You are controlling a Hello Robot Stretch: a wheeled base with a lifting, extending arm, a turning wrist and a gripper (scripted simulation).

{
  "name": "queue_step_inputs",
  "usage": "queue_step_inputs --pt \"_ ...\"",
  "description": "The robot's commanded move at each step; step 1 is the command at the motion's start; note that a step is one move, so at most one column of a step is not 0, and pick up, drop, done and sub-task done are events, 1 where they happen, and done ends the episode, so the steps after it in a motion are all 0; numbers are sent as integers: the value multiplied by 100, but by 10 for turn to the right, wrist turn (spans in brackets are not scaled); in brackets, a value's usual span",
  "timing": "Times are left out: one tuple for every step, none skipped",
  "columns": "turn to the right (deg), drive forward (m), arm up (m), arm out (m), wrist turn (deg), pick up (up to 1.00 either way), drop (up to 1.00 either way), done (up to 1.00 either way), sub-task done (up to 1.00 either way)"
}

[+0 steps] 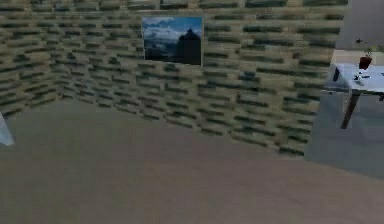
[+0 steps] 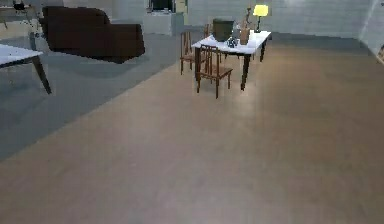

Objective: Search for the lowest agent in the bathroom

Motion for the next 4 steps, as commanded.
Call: queue_step_inputs --pt "0 55 0 0 0 0 0 0 0" --pt "-450 0 0 0 0 0 0 0 0" --pt "-180 0 0 0 0 0 0 0 0" --pt "0 100 0 0 0 0 0 0 0"
